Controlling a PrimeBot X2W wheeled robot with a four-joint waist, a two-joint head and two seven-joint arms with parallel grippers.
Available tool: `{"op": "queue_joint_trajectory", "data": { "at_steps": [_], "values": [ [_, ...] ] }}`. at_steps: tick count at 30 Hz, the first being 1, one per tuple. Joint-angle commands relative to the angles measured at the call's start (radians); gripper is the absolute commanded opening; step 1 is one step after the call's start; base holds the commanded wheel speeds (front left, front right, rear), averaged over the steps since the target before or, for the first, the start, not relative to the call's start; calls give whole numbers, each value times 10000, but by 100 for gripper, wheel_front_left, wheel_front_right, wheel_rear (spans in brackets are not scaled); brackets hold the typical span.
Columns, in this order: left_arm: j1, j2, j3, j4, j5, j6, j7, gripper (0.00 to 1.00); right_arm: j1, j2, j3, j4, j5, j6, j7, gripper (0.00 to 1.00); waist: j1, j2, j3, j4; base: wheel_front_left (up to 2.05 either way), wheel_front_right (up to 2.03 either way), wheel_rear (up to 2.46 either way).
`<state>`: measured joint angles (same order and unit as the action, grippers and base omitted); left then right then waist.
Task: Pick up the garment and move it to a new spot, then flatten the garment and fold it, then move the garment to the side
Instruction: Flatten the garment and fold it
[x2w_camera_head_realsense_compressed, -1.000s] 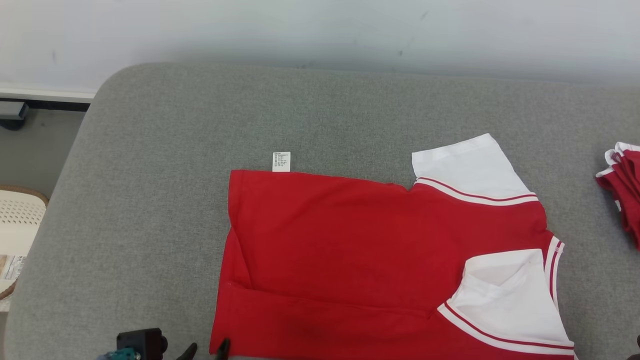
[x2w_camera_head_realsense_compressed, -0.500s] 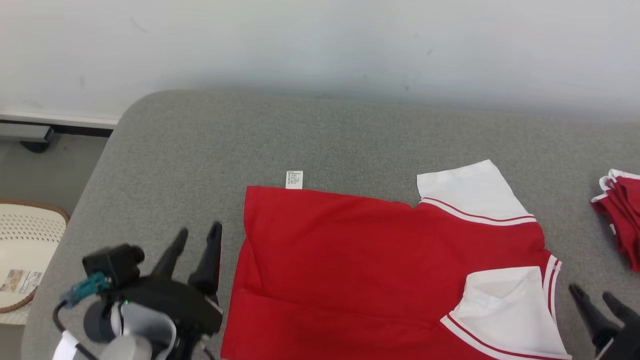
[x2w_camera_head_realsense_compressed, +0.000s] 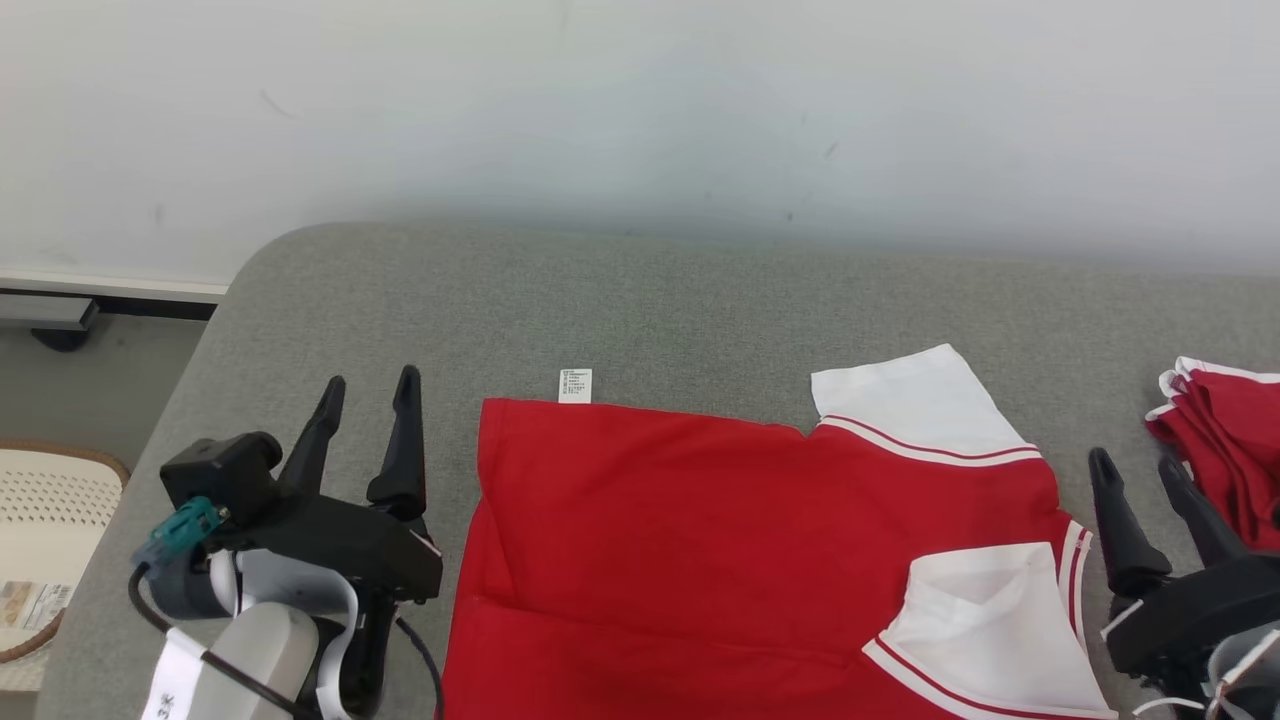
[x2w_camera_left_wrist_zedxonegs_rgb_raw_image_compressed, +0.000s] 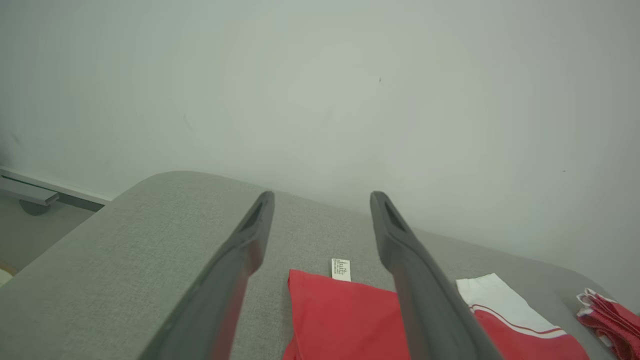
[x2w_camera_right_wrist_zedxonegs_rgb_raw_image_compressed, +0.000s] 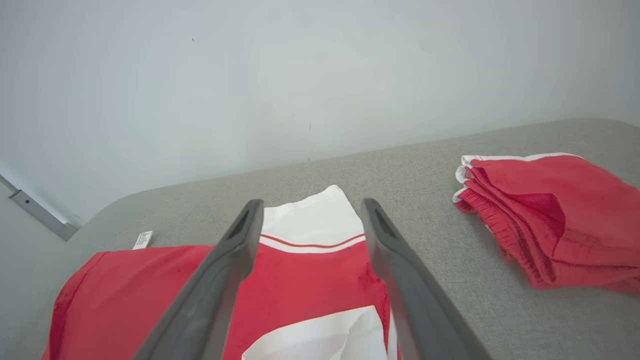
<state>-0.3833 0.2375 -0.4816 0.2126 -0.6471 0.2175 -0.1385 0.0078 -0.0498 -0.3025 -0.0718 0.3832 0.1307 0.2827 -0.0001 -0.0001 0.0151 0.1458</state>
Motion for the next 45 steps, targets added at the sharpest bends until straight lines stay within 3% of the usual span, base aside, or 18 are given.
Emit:
{"op": "queue_joint_trajectory", "data": {
  "at_steps": [1,9,18,36,45],
  "values": [
    [-134,108,-19,157,118,89,-5,100,-150,-23,102,96,-40,4,-402,100,1,1,-9,-38,0,0,0],
    [67,436,-384,845,381,4,252,100,-307,-32,1141,332,-925,4,-2181,100,1,1,-111,-153,0,0,0],
    [78,655,-610,1468,725,-64,-96,100,-63,-24,1091,669,-1542,4,-2926,100,1,1,-99,-204,0,0,0],
    [-80,606,-664,1897,473,-259,-280,100,-234,-27,1267,782,-1285,4,-2901,100,1,1,119,-418,0,0,0],
    [-514,645,-643,1926,295,-157,348,100,-471,-27,1154,777,-1270,4,-1871,100,1,1,400,-467,0,0,0]
  ]
}}
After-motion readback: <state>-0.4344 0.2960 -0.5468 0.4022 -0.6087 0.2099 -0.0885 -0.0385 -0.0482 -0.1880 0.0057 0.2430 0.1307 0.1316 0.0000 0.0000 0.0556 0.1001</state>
